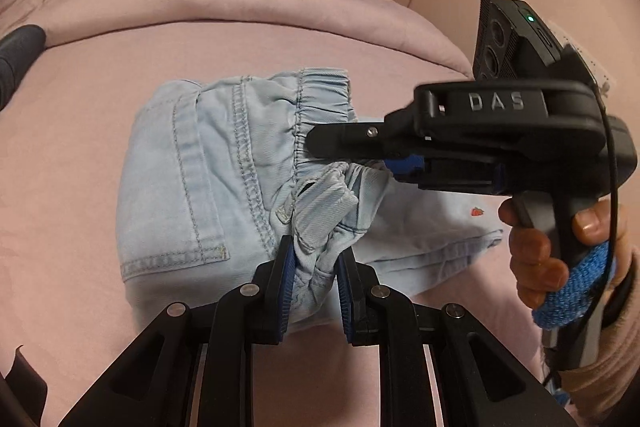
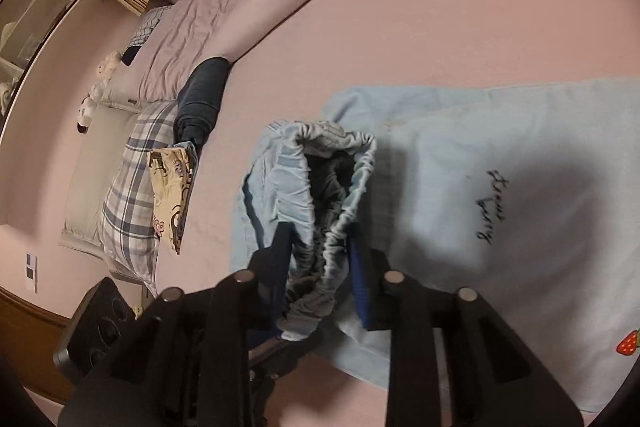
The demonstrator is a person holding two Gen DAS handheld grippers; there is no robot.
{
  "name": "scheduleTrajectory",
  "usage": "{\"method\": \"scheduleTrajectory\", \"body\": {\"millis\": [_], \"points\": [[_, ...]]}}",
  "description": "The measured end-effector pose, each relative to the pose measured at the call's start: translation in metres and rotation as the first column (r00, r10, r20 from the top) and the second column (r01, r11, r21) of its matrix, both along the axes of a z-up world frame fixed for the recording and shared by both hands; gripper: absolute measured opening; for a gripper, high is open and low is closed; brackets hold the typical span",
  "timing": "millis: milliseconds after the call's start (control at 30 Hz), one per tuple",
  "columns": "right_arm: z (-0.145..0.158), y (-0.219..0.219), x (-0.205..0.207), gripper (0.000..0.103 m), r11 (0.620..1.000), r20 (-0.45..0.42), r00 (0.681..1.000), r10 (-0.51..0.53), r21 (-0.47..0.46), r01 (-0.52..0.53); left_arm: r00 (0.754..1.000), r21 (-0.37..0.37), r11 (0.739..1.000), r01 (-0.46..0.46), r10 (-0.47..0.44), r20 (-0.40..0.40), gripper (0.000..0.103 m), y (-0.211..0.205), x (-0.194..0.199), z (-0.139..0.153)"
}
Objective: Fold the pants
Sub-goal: 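Lift the waistband with the left tool and fold it over the legs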
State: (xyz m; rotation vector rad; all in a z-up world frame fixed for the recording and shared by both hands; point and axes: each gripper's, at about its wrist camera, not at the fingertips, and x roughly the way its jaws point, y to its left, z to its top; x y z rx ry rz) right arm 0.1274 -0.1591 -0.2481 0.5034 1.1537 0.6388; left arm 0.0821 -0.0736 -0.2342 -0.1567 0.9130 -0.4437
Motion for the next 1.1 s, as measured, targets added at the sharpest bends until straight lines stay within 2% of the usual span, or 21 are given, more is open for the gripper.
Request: {"method": "scheduleTrajectory", "body": {"millis": [200, 600, 900, 1000, 1100], "points": [[0.010, -0.013, -0.005, 0.024, 1.000, 0.066, 0.998, -0.002, -0.001, 0.002, 0.998, -0.022, 0.998, 0.054, -0.054, 0.021, 0.018, -0.021, 0.002, 0.013], [0.029, -0.083, -0.011, 0.023, 0.992, 0.130, 0.983, -0.126, 0.005, 0.126, 0.984, -0.057, 0.983, 0.177, -0.176, 0.015, 0.018, -0.090, 0.021, 0.027], [0.027, -0.140, -0.017, 0.023, 0.971, 0.117, 0.964, -0.241, 0.040, 0.237, 0.964, -0.042, 0.963, 0.266, -0.267, -0.006, 0.018, -0.144, 0.037, 0.023], [0.022, -0.154, -0.018, 0.023, 0.963, 0.099, 0.958, -0.267, 0.043, 0.264, 0.958, -0.013, 0.960, 0.281, -0.281, -0.052, 0.018, -0.159, 0.054, 0.011], [0.006, -0.160, -0.013, 0.023, 0.961, 0.051, 0.960, -0.276, 0.002, 0.276, 0.956, 0.003, 0.963, 0.269, -0.267, -0.118, 0.018, -0.168, 0.064, -0.008]]}}
